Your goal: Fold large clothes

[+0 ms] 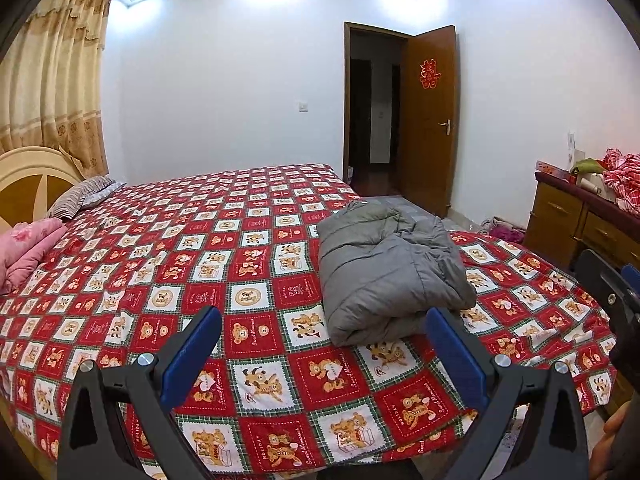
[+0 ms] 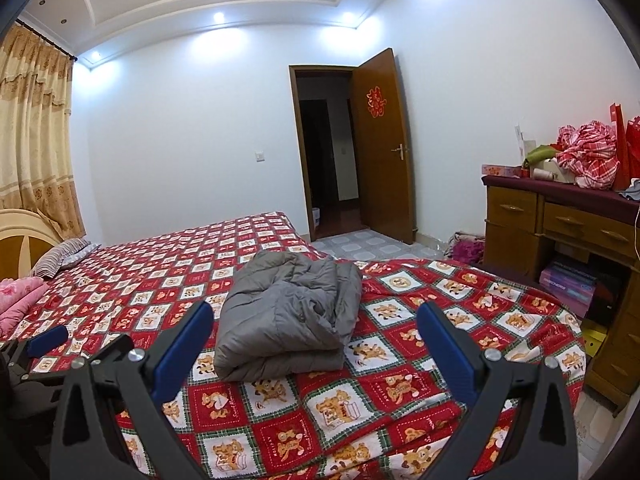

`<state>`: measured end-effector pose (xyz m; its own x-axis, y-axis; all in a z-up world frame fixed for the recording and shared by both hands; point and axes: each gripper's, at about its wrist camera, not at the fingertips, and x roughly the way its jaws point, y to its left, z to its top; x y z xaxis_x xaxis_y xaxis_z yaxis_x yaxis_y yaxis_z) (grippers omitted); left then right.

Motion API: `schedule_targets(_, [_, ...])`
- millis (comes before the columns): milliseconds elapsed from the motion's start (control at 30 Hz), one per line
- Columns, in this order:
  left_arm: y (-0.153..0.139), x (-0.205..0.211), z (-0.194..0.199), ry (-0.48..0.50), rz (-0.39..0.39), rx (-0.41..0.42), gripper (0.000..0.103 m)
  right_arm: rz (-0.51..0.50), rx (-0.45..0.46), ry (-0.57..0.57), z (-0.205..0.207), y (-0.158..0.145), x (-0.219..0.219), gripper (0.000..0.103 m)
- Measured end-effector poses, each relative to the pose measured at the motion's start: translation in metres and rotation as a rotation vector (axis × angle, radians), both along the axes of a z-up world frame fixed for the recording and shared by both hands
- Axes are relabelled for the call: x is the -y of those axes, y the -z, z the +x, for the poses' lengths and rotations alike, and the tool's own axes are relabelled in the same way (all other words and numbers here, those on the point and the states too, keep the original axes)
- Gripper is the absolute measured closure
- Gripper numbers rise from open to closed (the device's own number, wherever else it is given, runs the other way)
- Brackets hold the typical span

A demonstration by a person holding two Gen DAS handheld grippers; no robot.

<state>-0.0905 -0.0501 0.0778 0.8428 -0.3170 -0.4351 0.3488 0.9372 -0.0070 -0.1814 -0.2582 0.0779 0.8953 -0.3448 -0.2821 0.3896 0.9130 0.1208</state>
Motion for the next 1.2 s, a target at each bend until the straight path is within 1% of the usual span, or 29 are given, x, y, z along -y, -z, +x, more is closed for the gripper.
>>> schedule_targets(533, [-0.0009,0.0003,-0.0001,0.001,0.008,0.001,0.001,0.010,0.003,0.000,0.0012,-0.0028,0.0045,0.000])
schedule_targets(800, [-0.0046,-0.0016,0.0012,-0.004,-0.001,0.020,0.001,0.004,0.015,0.007,0.0013,-0.0036,0.0052,0.000])
schedule_targets(1200, [-0.0031,-0.0030,0.0071,-0.022,0.028,0.029,0.001,0.001,0.018,0.012,0.0001,-0.0035,0.0075,0.000])
